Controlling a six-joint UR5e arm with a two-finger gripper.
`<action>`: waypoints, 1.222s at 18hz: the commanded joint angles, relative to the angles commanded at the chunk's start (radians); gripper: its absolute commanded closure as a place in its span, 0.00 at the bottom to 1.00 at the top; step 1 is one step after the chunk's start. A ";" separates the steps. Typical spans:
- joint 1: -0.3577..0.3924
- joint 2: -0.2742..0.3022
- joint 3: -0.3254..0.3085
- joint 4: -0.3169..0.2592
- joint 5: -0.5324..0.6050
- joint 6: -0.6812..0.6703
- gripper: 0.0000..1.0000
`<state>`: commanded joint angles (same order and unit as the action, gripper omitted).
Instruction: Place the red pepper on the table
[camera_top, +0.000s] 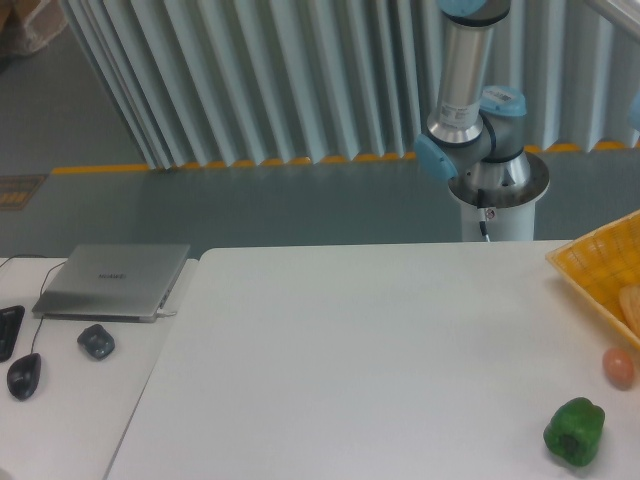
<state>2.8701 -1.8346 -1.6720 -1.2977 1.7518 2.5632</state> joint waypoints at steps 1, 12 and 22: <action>0.002 -0.002 -0.005 0.000 0.002 0.017 0.00; 0.005 -0.014 -0.029 -0.006 0.040 0.028 0.00; 0.031 -0.046 -0.025 0.000 -0.004 0.020 0.00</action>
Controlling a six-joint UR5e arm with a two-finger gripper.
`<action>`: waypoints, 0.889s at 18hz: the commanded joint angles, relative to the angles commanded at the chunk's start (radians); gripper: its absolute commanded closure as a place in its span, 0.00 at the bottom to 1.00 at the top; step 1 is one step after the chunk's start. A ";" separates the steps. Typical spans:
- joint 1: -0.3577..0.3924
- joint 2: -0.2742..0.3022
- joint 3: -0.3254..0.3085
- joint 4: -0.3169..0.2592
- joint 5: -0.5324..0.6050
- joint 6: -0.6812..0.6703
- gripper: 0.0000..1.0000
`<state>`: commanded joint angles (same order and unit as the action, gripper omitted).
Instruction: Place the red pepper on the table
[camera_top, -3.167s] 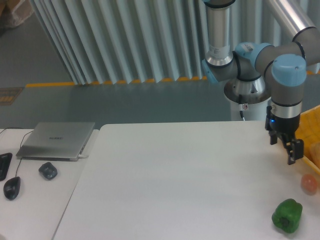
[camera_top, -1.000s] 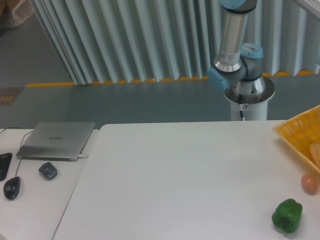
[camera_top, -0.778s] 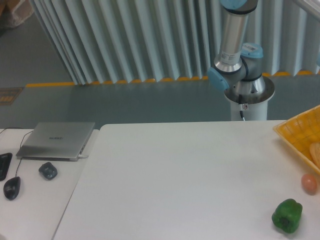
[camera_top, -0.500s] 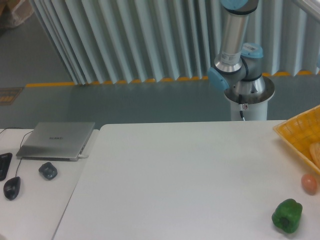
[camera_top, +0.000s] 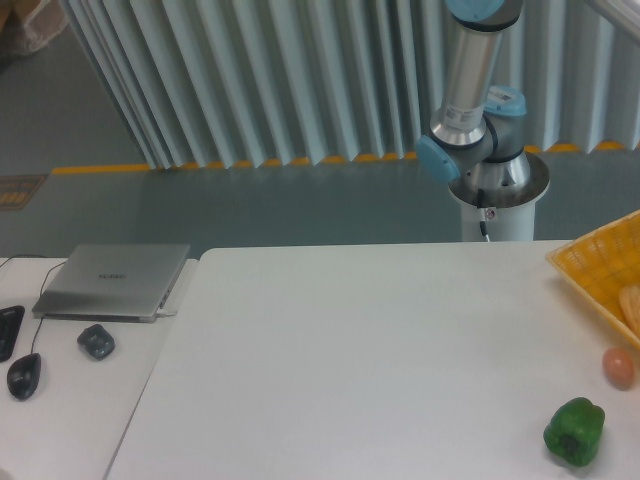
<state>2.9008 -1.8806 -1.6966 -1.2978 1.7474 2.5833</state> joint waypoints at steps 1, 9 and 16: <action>0.002 -0.006 0.000 0.000 -0.015 -0.002 0.00; 0.003 -0.005 0.002 0.002 -0.017 -0.005 0.00; -0.002 -0.006 0.011 0.000 -0.008 0.006 0.00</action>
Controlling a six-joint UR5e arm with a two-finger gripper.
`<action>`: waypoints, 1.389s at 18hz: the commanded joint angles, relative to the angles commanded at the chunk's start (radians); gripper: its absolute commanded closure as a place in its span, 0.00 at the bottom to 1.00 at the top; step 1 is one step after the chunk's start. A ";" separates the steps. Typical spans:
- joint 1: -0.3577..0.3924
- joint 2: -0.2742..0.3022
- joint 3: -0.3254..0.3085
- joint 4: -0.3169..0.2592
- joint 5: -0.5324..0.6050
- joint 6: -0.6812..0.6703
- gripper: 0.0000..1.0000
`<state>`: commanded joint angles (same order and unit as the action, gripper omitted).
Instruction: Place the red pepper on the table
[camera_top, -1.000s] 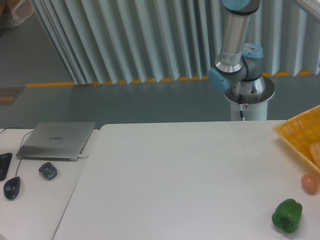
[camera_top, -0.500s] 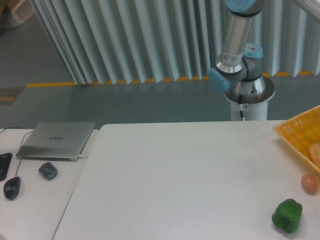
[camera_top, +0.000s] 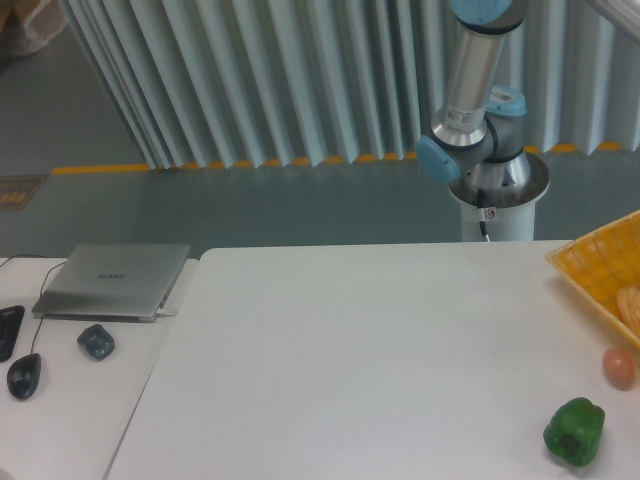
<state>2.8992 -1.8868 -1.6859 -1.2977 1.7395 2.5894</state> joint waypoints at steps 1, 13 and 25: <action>-0.002 0.000 0.002 0.000 0.002 0.000 0.05; -0.005 -0.002 0.048 -0.020 0.006 -0.005 0.33; 0.005 0.026 0.091 -0.124 -0.119 -0.355 0.00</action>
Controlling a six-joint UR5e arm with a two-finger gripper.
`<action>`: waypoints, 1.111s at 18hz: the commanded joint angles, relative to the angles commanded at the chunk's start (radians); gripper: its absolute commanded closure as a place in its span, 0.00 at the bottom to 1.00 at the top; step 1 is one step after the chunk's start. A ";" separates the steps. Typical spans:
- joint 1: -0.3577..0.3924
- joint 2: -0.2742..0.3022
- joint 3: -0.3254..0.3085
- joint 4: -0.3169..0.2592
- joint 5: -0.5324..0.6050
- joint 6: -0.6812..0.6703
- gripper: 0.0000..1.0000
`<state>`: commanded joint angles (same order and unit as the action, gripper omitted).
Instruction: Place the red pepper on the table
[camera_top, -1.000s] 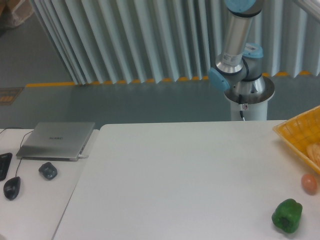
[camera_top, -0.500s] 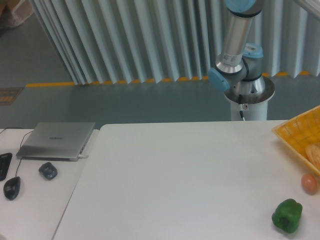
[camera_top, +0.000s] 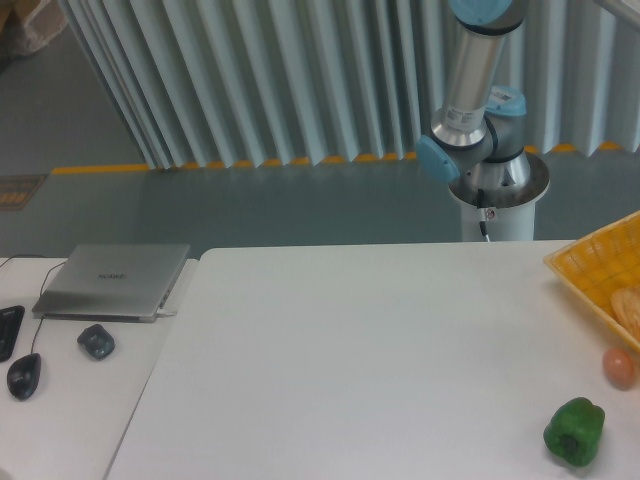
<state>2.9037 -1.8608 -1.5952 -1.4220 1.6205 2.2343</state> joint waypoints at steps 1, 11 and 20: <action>0.011 0.003 -0.006 0.000 -0.074 -0.104 0.00; 0.081 0.006 -0.023 0.003 -0.206 -0.473 0.00; 0.078 0.028 -0.034 -0.045 -0.113 -0.435 0.00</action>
<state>2.9821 -1.8330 -1.6291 -1.4665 1.5079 1.7994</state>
